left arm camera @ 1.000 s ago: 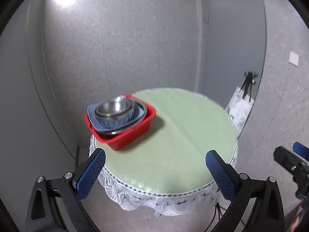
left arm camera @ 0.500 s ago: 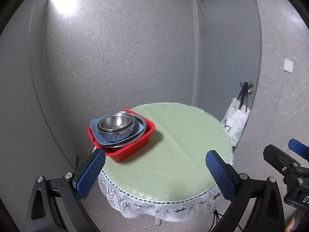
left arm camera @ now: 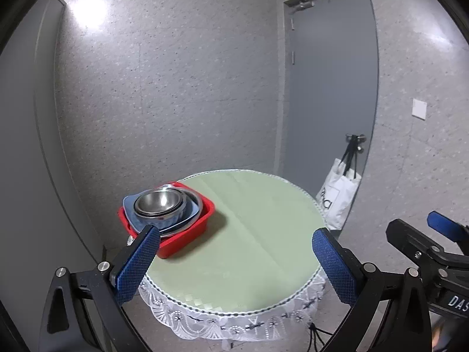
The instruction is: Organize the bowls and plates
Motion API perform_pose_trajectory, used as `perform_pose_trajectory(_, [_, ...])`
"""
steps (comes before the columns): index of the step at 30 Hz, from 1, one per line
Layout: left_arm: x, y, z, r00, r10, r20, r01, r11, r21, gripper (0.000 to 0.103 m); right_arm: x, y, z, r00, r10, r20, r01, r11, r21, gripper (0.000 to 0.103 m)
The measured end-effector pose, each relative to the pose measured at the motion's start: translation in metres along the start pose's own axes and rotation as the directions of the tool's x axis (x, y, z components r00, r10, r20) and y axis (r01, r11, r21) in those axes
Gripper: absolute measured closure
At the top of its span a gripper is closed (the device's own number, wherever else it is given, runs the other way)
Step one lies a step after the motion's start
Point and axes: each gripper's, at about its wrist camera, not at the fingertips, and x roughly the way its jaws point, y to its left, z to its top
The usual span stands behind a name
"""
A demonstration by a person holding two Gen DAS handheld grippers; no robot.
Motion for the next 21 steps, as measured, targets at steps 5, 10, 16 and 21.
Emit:
perform_pose_trajectory(5, [-0.014, -0.002, 0.008, 1.0, -0.016, 0.027, 0.016, 1.0, -0.001, 0.001, -0.016, -0.002, 0.01, 1.0, -0.002, 0.022, 0.003, 1.0, -0.002, 0.0])
perform_pose_trajectory(10, [-0.021, 0.0, 0.016, 0.998, -0.023, 0.051, 0.023, 1.0, -0.001, 0.001, -0.027, -0.003, 0.02, 0.999, -0.004, 0.04, 0.004, 1.0, -0.007, 0.0])
perform_pose_trajectory(16, [-0.021, 0.003, 0.017, 0.998, -0.026, 0.06, 0.026, 1.0, 0.004, 0.001, -0.03, -0.003, 0.026, 0.999, -0.006, 0.053, 0.006, 1.0, -0.01, 0.0])
perform_pose_trajectory(21, [-0.016, 0.006, 0.016, 0.998, -0.03, 0.057, 0.029, 1.0, 0.01, 0.0, -0.027, -0.002, 0.027, 0.999, -0.001, 0.046, 0.001, 1.0, -0.006, 0.0])
